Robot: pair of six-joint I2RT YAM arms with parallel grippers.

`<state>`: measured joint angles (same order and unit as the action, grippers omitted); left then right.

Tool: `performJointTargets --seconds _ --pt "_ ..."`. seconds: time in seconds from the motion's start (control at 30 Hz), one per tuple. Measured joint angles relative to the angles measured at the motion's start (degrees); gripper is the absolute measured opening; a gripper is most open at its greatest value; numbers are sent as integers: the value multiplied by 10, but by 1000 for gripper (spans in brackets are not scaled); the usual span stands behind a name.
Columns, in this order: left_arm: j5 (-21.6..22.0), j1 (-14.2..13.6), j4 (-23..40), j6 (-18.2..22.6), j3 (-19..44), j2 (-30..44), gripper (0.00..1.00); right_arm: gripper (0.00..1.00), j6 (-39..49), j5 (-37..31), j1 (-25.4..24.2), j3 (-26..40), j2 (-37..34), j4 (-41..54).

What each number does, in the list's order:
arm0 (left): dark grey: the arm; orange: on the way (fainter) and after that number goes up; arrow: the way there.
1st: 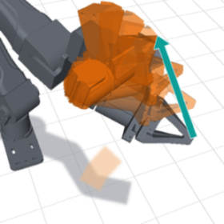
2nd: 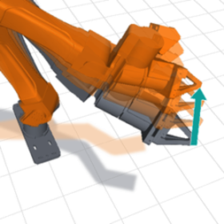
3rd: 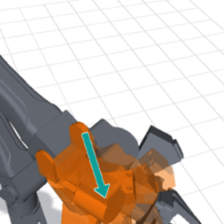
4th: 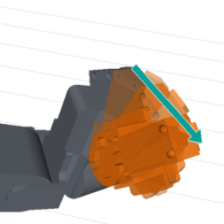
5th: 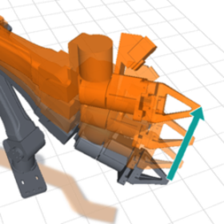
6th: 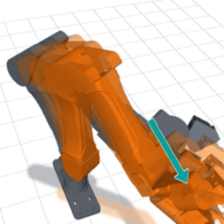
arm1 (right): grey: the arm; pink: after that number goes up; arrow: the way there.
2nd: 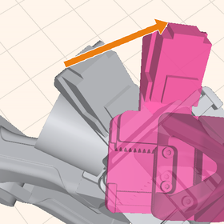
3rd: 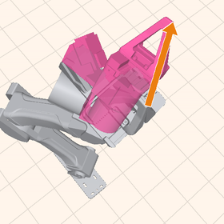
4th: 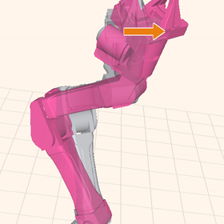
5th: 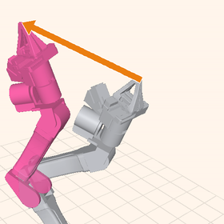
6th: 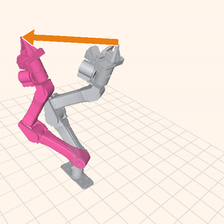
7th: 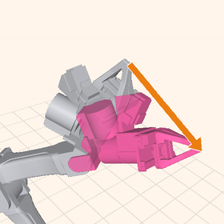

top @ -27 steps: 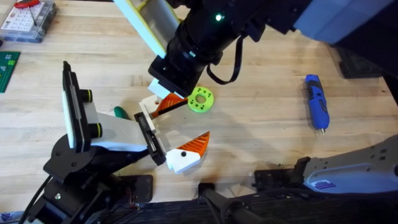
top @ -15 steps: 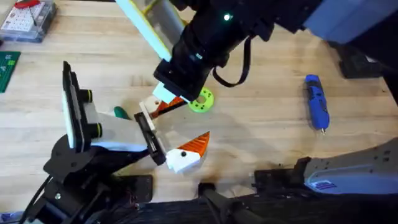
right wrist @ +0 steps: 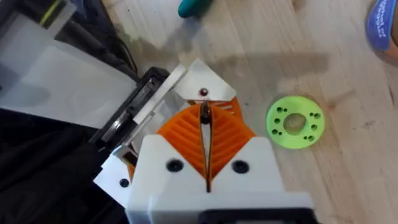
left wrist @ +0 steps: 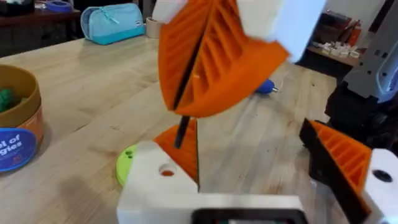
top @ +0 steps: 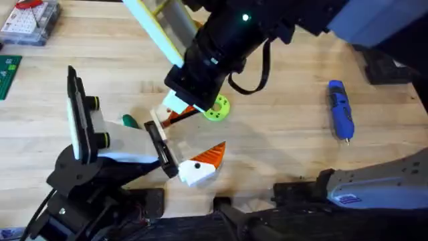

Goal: Pick up the gripper from the table and insert it into the empty holder that is missing its gripper. Then pick up a screw, insert it into the mounting hole, and use the screwdriver to tighten it. Finally, clean up the table by picking up the vegetable and placing it into the bucket.

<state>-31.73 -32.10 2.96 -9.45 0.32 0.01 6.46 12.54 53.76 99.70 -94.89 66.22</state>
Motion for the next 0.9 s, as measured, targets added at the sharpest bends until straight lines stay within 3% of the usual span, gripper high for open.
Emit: performJointTargets --seconds 0.67,0.9 --pt "0 0 0 0 0 0 991 8 2 1 0 0 -1 -9" --pt "0 0 0 0 0 0 991 8 4 13 2 0 -32 -7"
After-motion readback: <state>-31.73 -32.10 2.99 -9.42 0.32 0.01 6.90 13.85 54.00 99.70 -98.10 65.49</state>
